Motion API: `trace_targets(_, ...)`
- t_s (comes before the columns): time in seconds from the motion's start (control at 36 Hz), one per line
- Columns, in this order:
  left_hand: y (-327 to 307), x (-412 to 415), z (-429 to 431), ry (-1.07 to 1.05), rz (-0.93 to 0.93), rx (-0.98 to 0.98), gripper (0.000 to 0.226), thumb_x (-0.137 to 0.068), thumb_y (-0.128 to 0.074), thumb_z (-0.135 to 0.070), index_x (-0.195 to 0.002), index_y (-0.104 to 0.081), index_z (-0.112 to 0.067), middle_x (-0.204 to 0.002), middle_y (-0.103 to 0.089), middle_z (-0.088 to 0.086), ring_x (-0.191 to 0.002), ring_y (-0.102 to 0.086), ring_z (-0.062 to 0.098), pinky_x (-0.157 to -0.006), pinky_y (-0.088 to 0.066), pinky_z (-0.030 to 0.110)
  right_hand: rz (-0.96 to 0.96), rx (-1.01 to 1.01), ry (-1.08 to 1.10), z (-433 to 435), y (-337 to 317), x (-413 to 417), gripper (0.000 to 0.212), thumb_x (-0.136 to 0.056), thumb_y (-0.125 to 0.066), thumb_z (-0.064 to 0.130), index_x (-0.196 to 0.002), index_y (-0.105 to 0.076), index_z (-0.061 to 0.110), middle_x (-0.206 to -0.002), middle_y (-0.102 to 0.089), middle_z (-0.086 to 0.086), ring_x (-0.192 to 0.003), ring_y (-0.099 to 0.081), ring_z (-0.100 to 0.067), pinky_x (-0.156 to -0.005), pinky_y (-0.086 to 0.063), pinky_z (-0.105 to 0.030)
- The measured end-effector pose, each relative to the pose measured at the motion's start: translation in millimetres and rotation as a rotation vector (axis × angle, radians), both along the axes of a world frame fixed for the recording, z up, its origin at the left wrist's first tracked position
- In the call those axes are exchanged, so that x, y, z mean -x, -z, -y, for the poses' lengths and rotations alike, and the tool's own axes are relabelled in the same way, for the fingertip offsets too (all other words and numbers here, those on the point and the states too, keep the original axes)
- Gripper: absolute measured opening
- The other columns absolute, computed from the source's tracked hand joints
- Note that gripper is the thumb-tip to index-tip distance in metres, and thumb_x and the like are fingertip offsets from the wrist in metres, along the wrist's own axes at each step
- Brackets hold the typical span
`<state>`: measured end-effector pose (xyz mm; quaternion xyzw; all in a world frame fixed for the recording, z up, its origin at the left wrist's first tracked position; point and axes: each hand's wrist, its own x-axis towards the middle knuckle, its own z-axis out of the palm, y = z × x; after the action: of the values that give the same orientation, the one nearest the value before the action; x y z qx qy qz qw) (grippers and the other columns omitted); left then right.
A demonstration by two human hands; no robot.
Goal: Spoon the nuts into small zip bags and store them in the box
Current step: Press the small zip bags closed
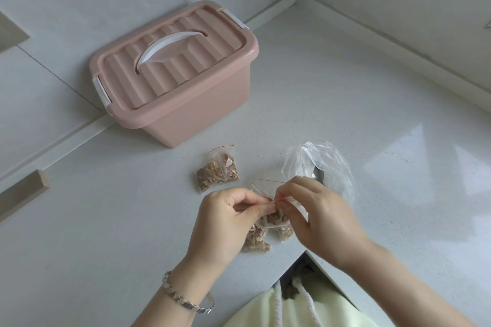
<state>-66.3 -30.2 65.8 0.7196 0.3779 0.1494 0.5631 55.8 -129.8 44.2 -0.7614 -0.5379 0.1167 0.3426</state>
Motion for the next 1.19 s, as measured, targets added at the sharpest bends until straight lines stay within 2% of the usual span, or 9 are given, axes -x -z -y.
trace_targets(0.14,7,2,-12,-0.042,-0.02,-0.031,0.01,-0.065,-0.08,-0.015,-0.066,-0.074,-0.023,-0.068,-0.072,-0.009,-0.066,-0.069,0.008,-0.064,-0.052,0.018,0.067,0.021,-0.055,-10,5,-12,0.025,-0.083,-0.045,0.03,-0.081,-0.067,0.02,-0.076,-0.065,0.011,-0.07,-0.061,-0.009,-0.053,-0.05,-0.022)
trace_targets(0.33,15,3,-34,-0.116,-0.015,-0.042,0.016,-0.066,-0.079,-0.008,-0.062,-0.072,-0.022,-0.063,-0.071,-0.011,-0.058,-0.063,-0.002,-0.058,-0.043,0.006,0.062,0.057,-0.057,-29,10,-23,0.013,-0.081,-0.059,0.026,-0.079,-0.07,0.02,-0.073,-0.065,0.012,-0.063,-0.05,0.0,-0.05,-0.051,-0.024)
trace_targets(0.53,58,1,-55,-0.184,-0.053,0.041,0.017,-0.07,-0.078,-0.011,-0.064,-0.069,-0.023,-0.062,-0.07,-0.008,-0.058,-0.062,0.0,-0.06,-0.044,0.009,-0.073,0.314,-0.038,-63,24,-33,0.017,-0.084,-0.063,0.032,-0.087,-0.073,0.019,-0.082,-0.068,0.005,-0.072,-0.058,-0.008,-0.066,-0.049,-0.025)
trace_targets(0.67,100,8,-81,-0.127,-0.206,-0.098,0.03,-0.073,-0.076,-0.012,-0.098,-0.063,-0.024,-0.102,-0.066,-0.008,-0.099,-0.061,0.01,-0.088,-0.046,0.022,-0.074,0.314,0.05,-80,42,-37,0.018,-0.087,-0.061,0.028,-0.089,-0.071,0.014,-0.084,-0.067,0.003,-0.071,-0.056,-0.01,-0.066,-0.049,-0.027)
trace_targets(0.75,123,11,-96,-0.107,-0.425,-0.305,0.065,-0.071,-0.078,-0.017,-0.129,-0.048,-0.014,-0.132,-0.051,0.006,-0.128,-0.041,0.024,-0.105,-0.035,0.038,-0.093,0.32,0.118,-87,55,-42,0.015,-0.089,-0.06,0.023,-0.089,-0.069,0.011,-0.085,-0.065,0.0,-0.074,-0.057,-0.014,-0.068,-0.049,-0.03)
trace_targets(0.83,137,8,-104,-0.061,-0.569,-0.339,0.079,-0.074,-0.075,-0.024,-0.139,-0.033,-0.011,-0.146,-0.036,0.007,-0.141,-0.02,0.023,-0.108,-0.024,0.038,-0.106,0.447,0.105,-90,70,-43,0.019,-0.09,-0.058,0.023,-0.085,-0.066,0.006,-0.084,-0.064,-0.004,-0.077,-0.058,-0.02,-0.067,-0.047,-0.032)
trace_targets(0.92,149,5,-110,-0.017,-0.626,-0.395,0.072,-0.076,-0.072,-0.025,-0.137,-0.038,-0.013,-0.138,-0.046,0.007,-0.134,-0.033,0.023,-0.103,-0.03,0.037,-0.144,0.604,0.077,-87,79,-37,0.018,-0.09,-0.056,0.019,-0.085,-0.065,0.004,-0.085,-0.065,-0.008,-0.079,-0.062,-0.025,-0.069,-0.049,-0.035)
trace_targets(1.03,154,2,-113,-0.068,-0.617,-0.439,0.05,-0.074,-0.073,-0.02,-0.119,-0.056,-0.01,-0.114,-0.062,0.006,-0.11,-0.055,0.025,-0.089,-0.042,0.035,-0.19,0.565,0.101,-78,76,-31,0.018,-0.089,-0.051,0.014,-0.088,-0.067,0.007,-0.087,-0.068,-0.006,-0.079,-0.063,-0.023,-0.072,-0.053,-0.037)
trace_targets(1.19,133,3,-98,-0.215,-0.42,-0.36,0.038,-0.071,-0.077,-0.018,-0.105,-0.063,-0.01,-0.1,-0.065,0.003,-0.095,-0.059,0.022,-0.076,-0.046,0.029,-0.403,0.405,0.141,-66,51,-26,0.015,-0.089,-0.057,0.019,-0.096,-0.069,0.013,-0.083,-0.064,0.01,-0.074,-0.059,-0.004,-0.073,-0.049,-0.014)
